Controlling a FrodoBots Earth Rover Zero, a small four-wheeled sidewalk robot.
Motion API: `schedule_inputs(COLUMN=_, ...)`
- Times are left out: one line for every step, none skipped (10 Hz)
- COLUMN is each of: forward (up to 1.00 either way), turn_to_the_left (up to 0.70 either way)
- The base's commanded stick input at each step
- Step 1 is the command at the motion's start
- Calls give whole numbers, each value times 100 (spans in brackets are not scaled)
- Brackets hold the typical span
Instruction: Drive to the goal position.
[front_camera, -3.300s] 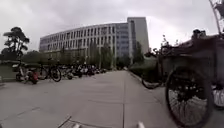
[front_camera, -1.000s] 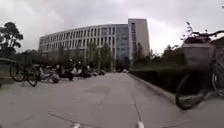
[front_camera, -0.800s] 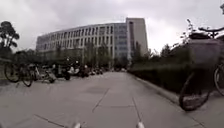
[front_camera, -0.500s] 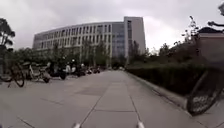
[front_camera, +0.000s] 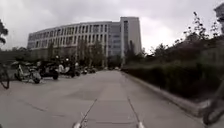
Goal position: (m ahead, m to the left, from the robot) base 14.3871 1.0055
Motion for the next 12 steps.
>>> schedule_inputs(forward=70, turn_to_the_left=-14)
schedule_inputs(forward=70, turn_to_the_left=-14)
schedule_inputs(forward=70, turn_to_the_left=-14)
schedule_inputs(forward=70, turn_to_the_left=-14)
schedule_inputs(forward=70, turn_to_the_left=-14)
schedule_inputs(forward=70, turn_to_the_left=-14)
schedule_inputs(forward=70, turn_to_the_left=-14)
schedule_inputs(forward=70, turn_to_the_left=-14)
schedule_inputs(forward=70, turn_to_the_left=-14)
schedule_inputs(forward=70, turn_to_the_left=-14)
schedule_inputs(forward=70, turn_to_the_left=-14)
schedule_inputs(forward=70, turn_to_the_left=-14)
